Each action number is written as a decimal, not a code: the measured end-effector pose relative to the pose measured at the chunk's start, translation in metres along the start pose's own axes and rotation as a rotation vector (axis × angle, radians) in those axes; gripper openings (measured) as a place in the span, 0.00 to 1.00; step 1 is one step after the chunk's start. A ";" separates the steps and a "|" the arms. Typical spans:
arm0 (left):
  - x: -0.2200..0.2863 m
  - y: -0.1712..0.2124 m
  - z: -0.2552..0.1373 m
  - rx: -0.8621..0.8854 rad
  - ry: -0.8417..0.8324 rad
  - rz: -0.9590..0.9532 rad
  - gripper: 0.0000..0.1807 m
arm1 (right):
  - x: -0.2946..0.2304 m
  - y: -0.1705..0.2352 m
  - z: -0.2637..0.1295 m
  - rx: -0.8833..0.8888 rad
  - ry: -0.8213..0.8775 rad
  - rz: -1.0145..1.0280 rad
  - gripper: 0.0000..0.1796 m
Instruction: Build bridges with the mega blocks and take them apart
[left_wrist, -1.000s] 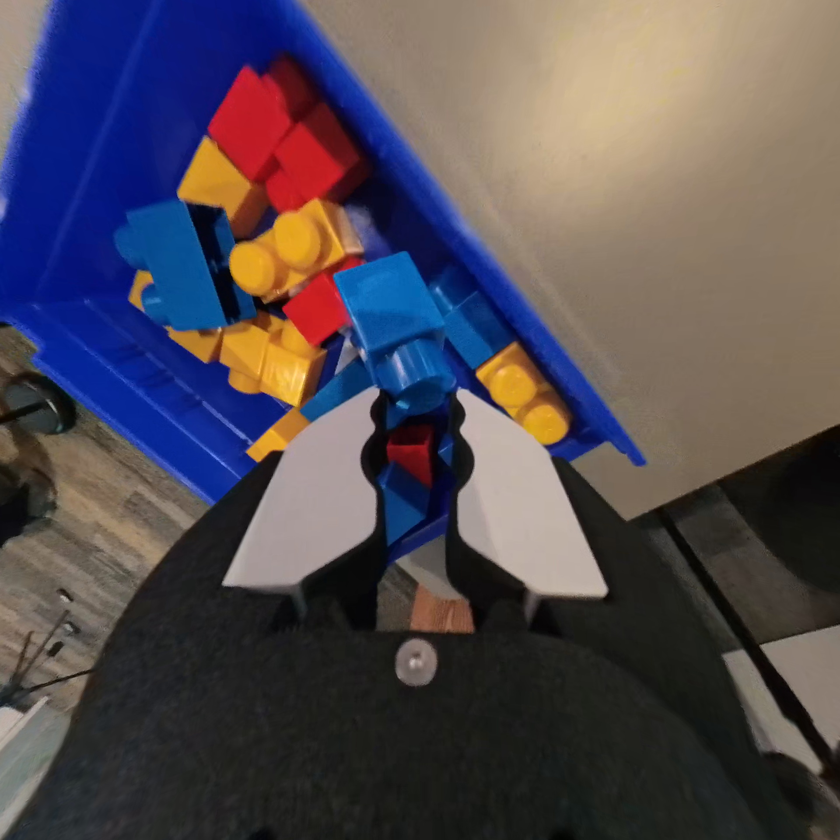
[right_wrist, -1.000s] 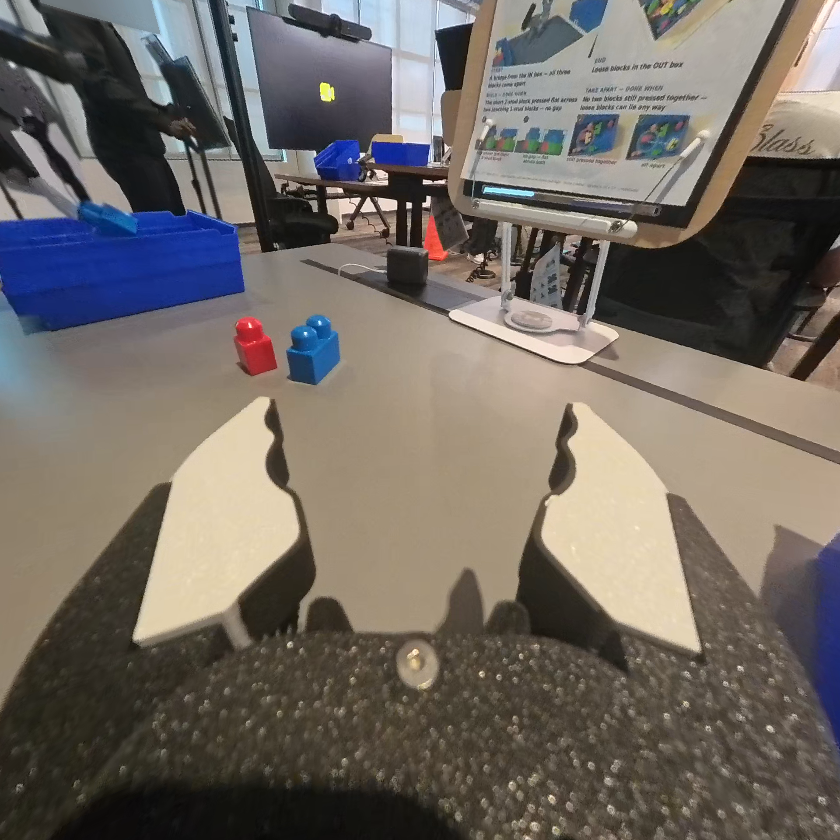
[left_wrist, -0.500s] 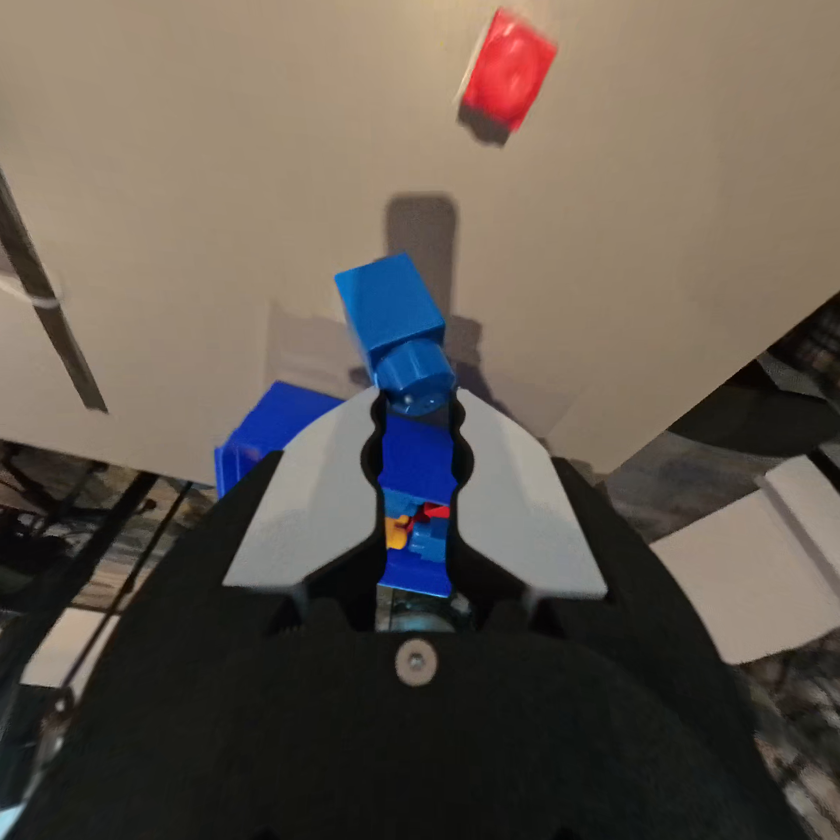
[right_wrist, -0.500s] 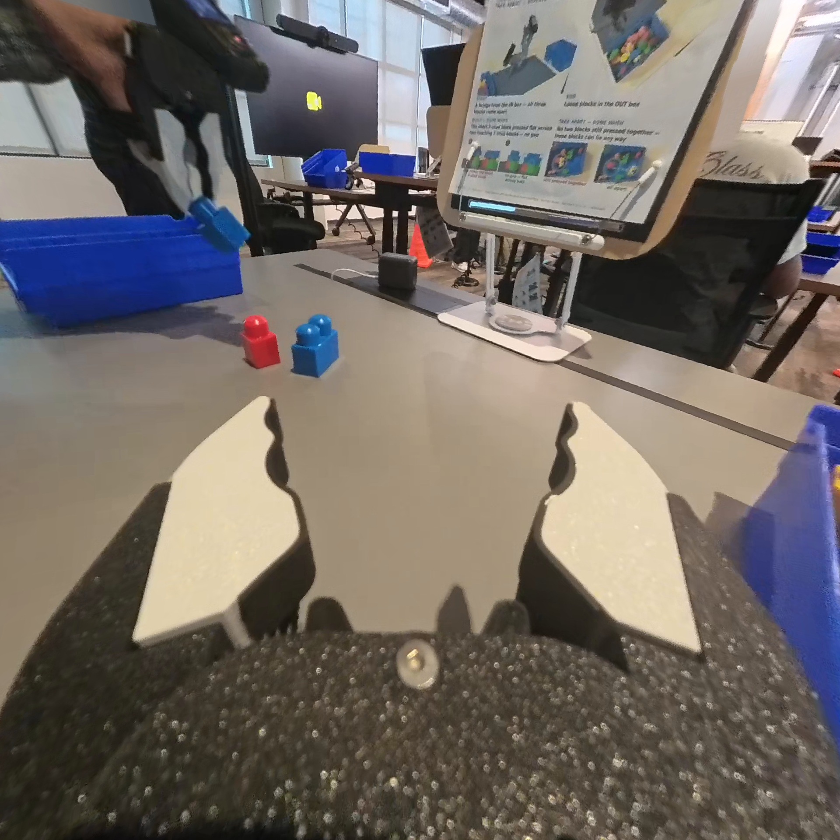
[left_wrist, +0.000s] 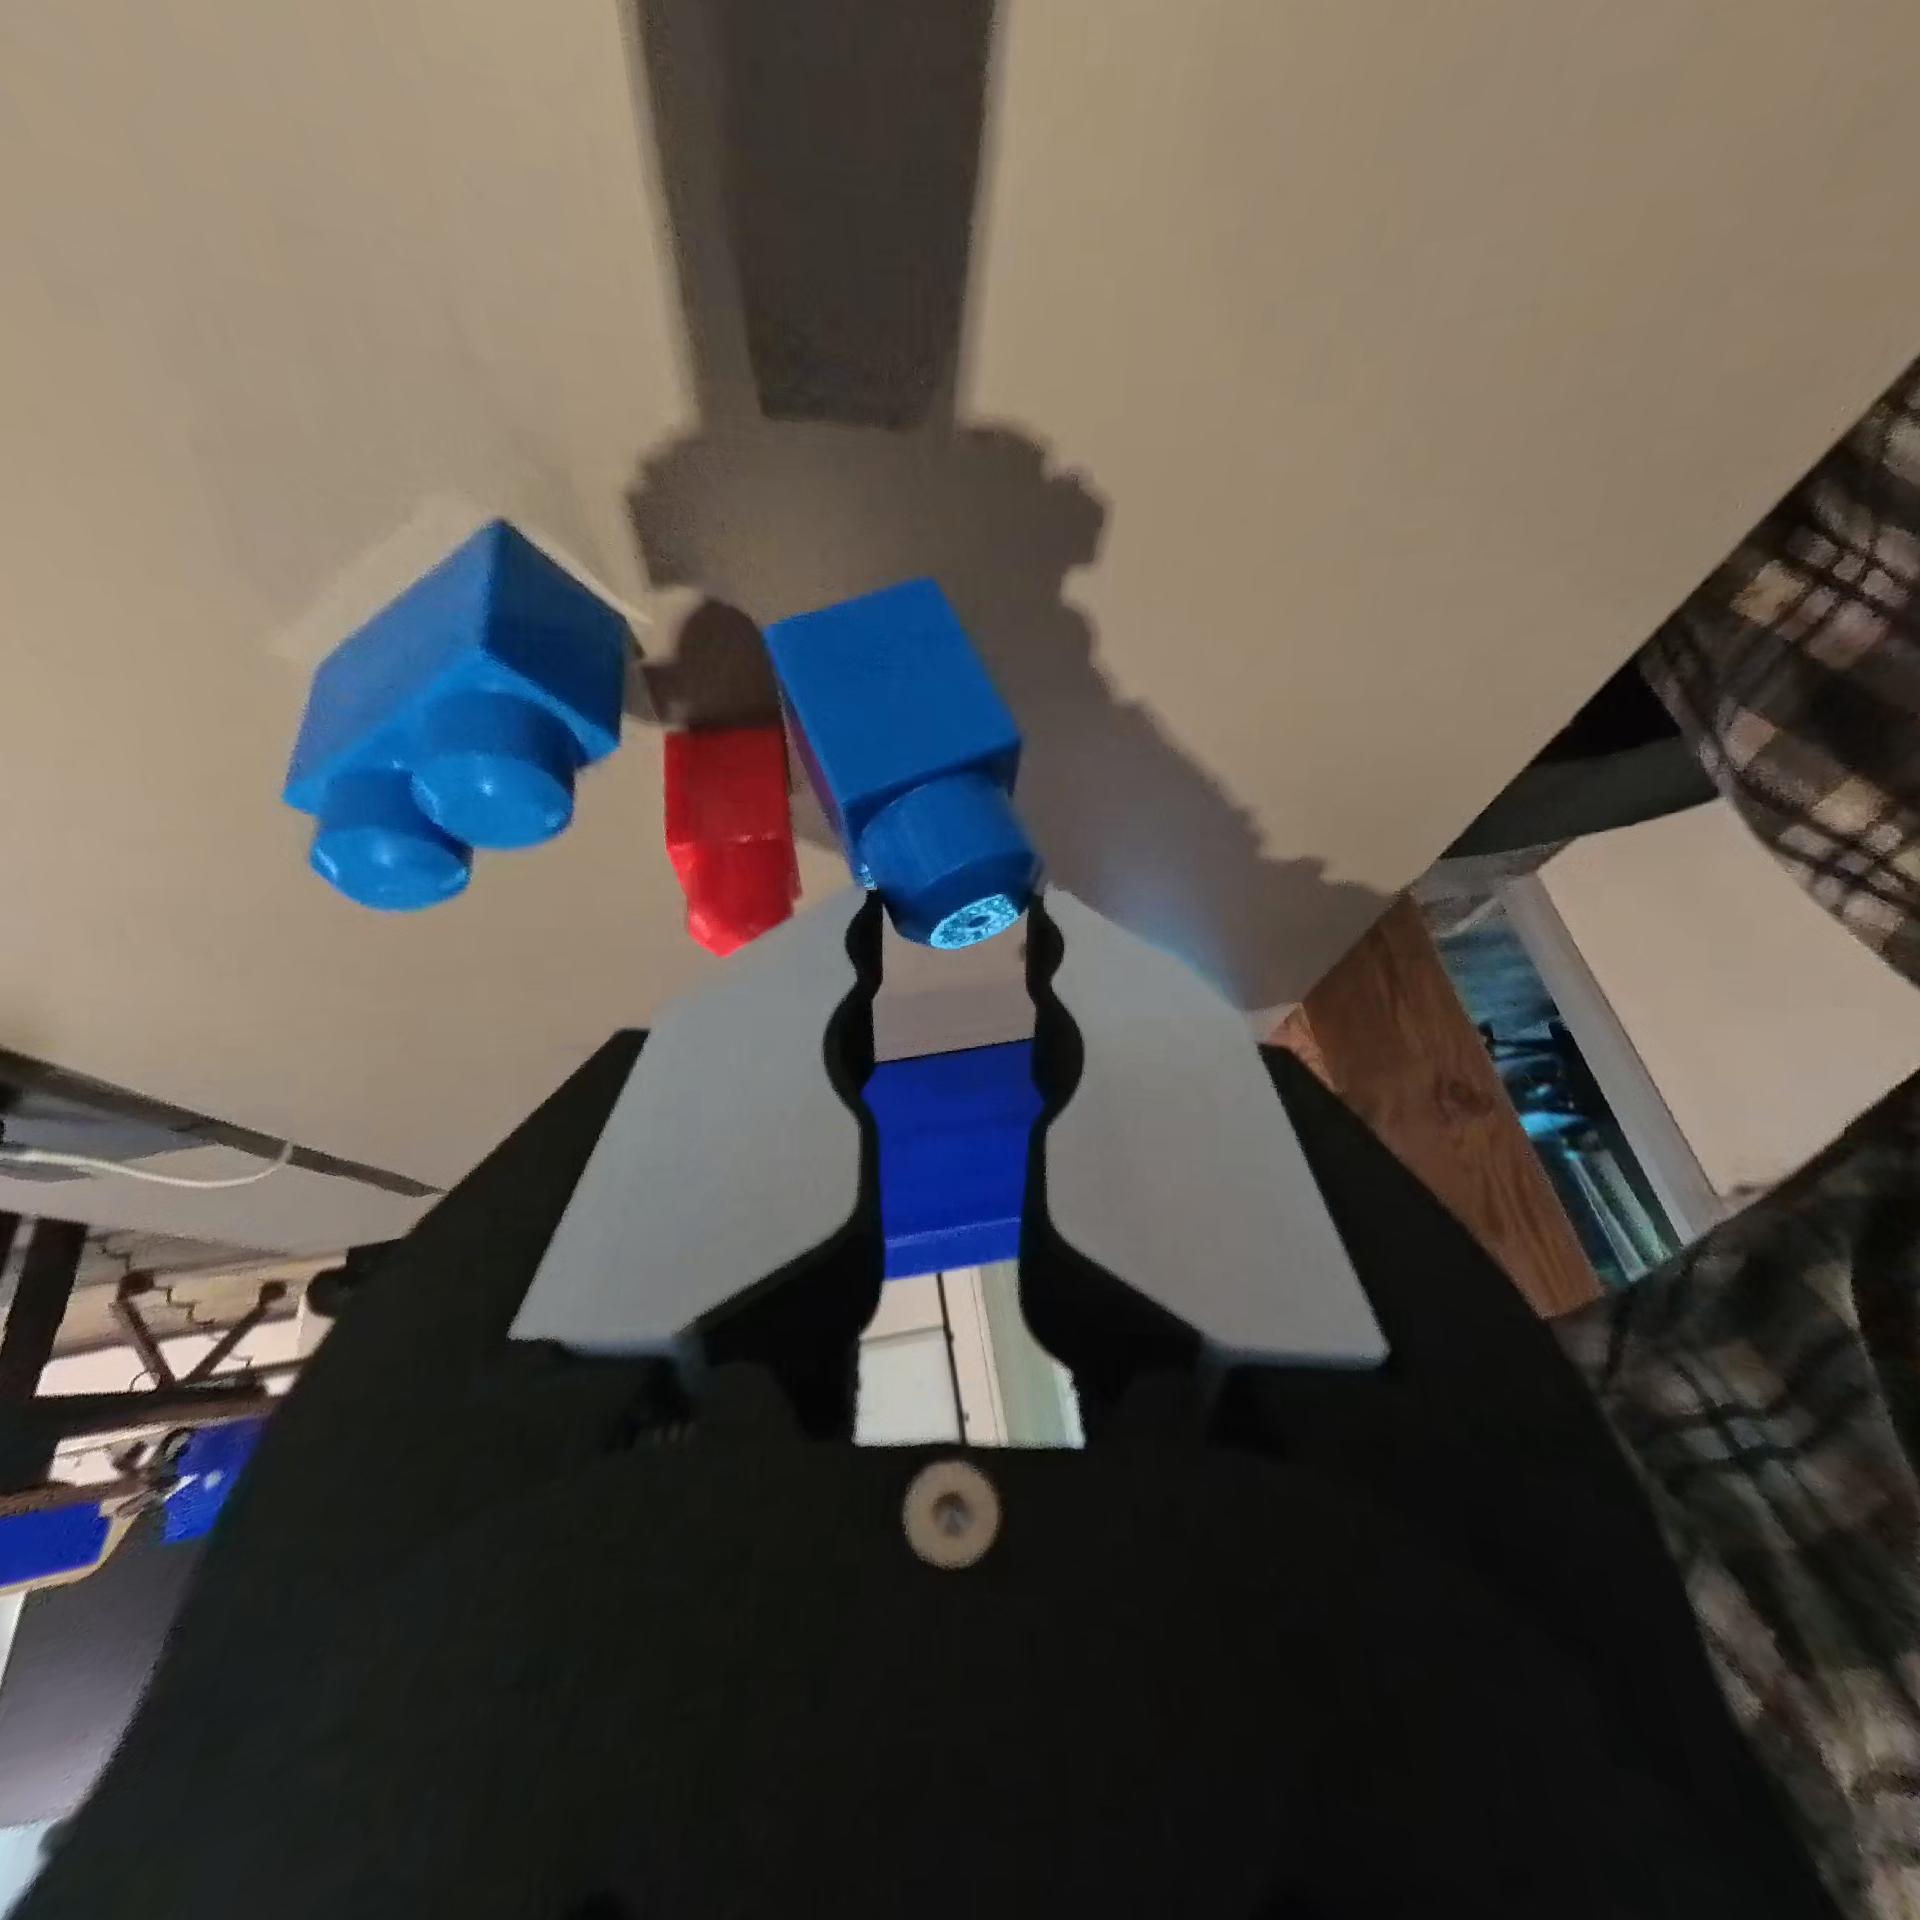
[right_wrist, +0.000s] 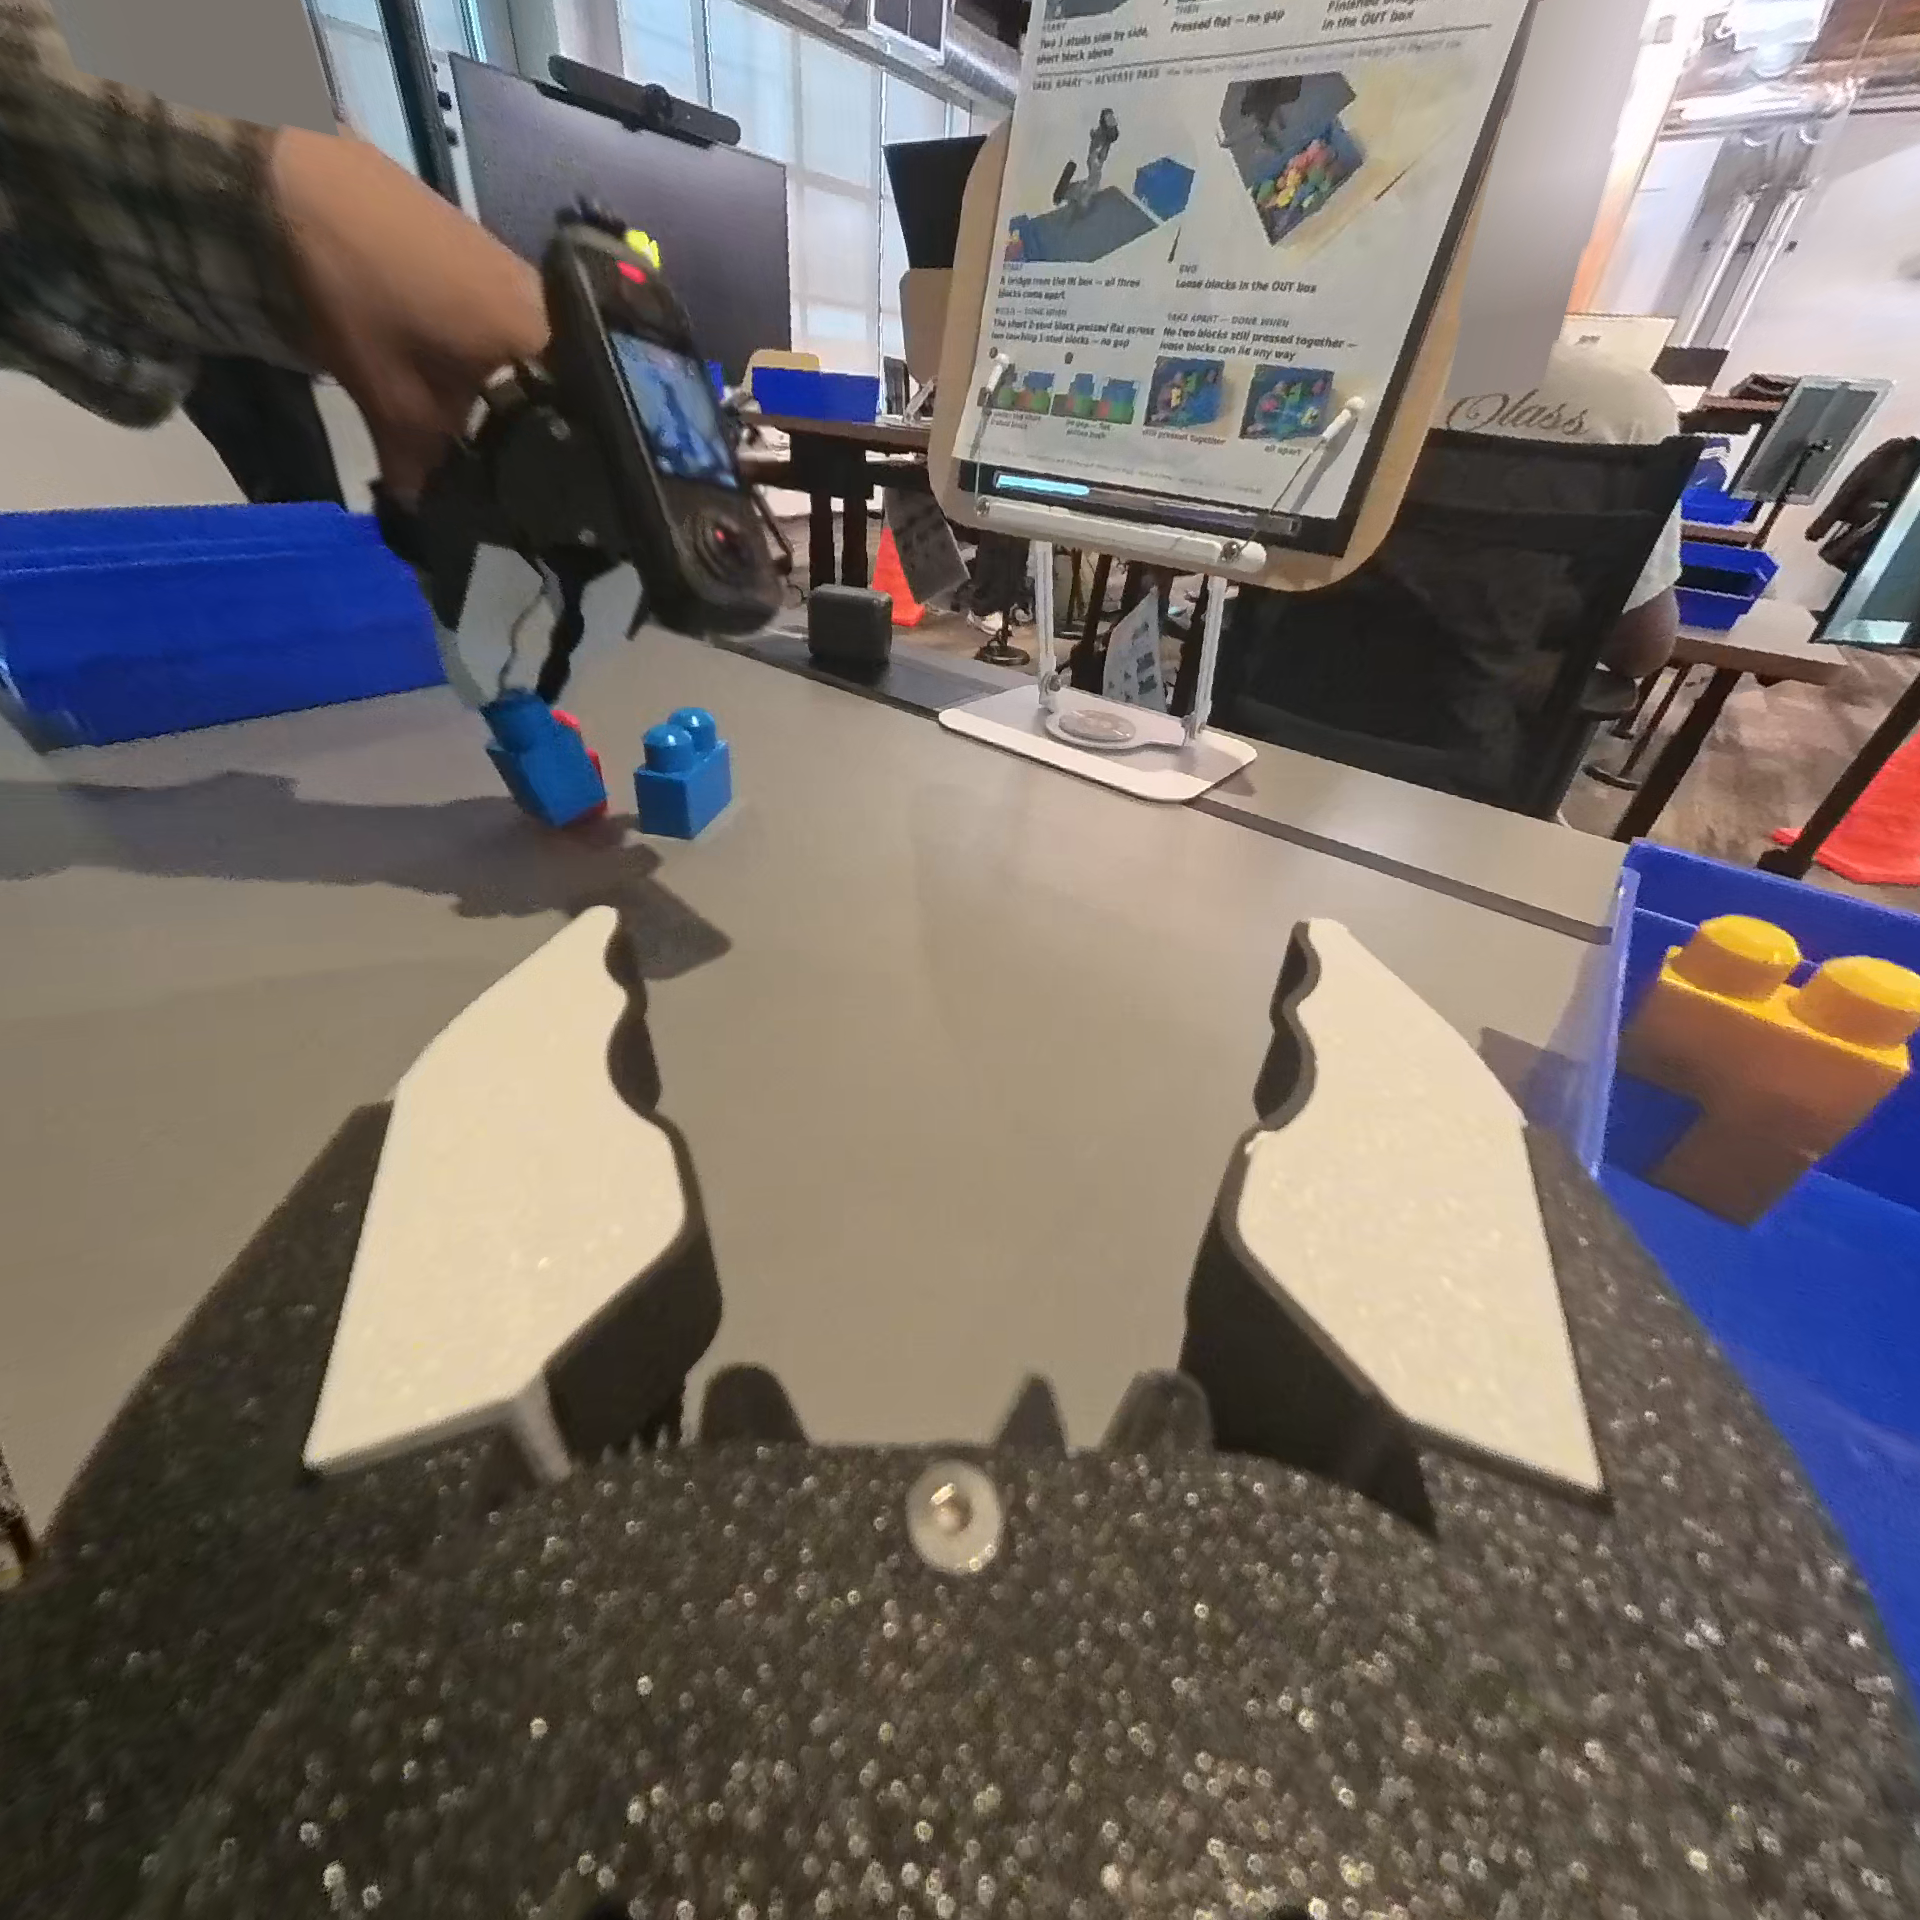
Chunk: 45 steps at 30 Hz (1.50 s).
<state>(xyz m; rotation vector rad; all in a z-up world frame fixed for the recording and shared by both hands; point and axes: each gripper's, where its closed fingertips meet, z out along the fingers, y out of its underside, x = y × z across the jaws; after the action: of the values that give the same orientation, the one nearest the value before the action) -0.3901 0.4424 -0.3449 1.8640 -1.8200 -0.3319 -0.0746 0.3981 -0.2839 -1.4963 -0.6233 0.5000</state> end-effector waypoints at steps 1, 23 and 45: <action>-0.001 -0.005 0.002 -0.018 0.008 0.002 0.15 | 0.000 0.000 -0.001 0.001 0.000 0.000 0.63; -0.019 -0.041 0.009 0.156 0.077 -0.004 0.20 | -0.002 0.007 -0.003 -0.019 0.001 0.009 0.64; -0.054 0.050 -0.024 1.687 -0.170 -0.230 0.27 | -0.029 0.016 0.006 -0.061 -0.048 -0.003 0.64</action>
<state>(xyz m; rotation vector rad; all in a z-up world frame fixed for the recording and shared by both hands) -0.4249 0.5015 -0.3090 3.0424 -2.0888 1.4866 -0.0997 0.3841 -0.3020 -1.5443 -0.6837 0.5202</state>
